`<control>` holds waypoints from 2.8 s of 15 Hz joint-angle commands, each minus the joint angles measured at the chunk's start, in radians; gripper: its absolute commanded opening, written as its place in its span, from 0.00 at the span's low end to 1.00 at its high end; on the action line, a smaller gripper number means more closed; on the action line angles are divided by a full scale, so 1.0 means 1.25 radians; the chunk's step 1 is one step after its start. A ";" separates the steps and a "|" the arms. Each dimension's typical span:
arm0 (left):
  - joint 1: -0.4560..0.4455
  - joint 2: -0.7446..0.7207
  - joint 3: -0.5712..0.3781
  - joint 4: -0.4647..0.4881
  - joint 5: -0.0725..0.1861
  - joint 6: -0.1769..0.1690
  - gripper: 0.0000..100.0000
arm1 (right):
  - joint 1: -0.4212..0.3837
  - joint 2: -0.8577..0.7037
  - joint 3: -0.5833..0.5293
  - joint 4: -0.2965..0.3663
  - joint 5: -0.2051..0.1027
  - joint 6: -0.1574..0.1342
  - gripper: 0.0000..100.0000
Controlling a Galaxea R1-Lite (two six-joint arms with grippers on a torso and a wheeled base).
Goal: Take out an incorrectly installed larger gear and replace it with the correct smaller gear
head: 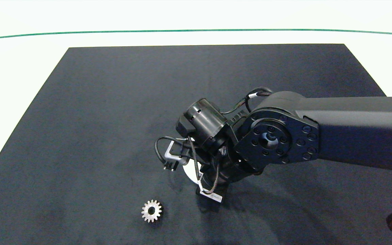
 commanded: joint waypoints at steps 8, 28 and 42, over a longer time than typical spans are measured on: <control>0.000 -0.002 0.001 0.007 0.001 -0.001 1.00 | 0.000 0.001 0.001 0.004 -0.001 -0.011 0.37; 0.000 -0.005 0.003 0.007 0.001 -0.001 1.00 | 0.022 -0.152 0.079 0.009 0.011 -0.018 0.00; 0.001 -0.022 0.007 0.010 0.002 0.000 1.00 | -0.136 -0.434 0.679 -0.259 0.028 -0.012 0.00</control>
